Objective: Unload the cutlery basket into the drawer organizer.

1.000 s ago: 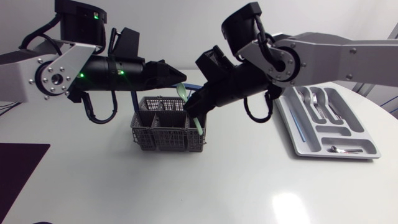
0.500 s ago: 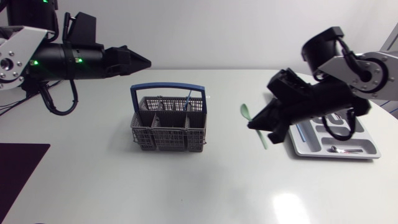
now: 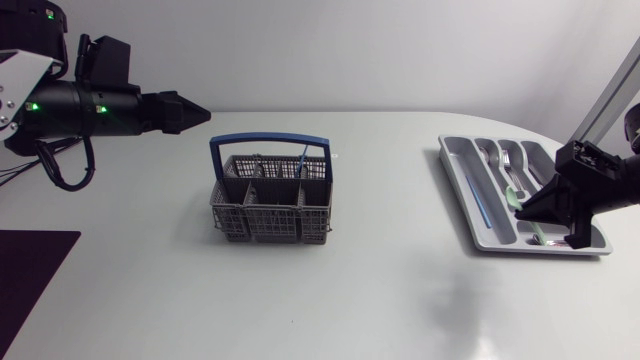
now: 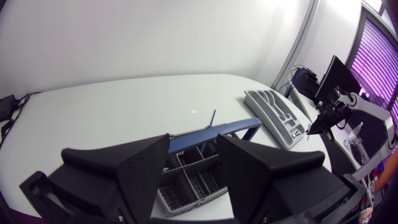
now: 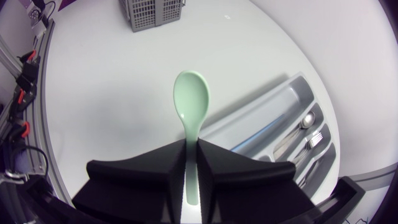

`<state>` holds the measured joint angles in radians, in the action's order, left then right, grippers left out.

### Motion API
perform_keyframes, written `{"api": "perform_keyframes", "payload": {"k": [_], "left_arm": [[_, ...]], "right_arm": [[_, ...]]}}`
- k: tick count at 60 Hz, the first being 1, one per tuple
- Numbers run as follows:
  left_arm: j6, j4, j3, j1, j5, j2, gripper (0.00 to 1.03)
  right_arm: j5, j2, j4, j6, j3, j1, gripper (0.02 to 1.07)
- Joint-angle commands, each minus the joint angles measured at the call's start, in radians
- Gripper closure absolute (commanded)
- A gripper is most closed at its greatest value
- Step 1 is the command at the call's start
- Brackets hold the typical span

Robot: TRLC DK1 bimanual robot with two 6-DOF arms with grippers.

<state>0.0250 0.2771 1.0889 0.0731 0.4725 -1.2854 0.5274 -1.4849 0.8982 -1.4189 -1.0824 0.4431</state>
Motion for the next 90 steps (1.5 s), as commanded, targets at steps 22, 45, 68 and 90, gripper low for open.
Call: {"api": "perform_keyframes", "payload": {"k": [22,45,68,90], "left_arm": [[0.073,0.022,-0.081,0.002,-0.032,0.023,0.49],[0.107,0.028,-0.130,-0.006,-0.035,0.038,0.49],[0.165,0.027,-0.159,-0.102,-0.034,0.052,0.45],[0.222,-0.029,-0.155,-0.162,-0.034,-0.104,0.44]], "right_arm": [[-0.139,-0.362,-0.110,-0.361,-0.225,0.223,0.98],[-0.268,-0.433,-0.308,-0.442,-0.151,0.226,0.90],[-0.310,-0.382,-0.392,-0.370,-0.091,0.217,0.47],[-0.260,0.097,-0.380,-0.126,0.228,-0.041,0.37]]}}
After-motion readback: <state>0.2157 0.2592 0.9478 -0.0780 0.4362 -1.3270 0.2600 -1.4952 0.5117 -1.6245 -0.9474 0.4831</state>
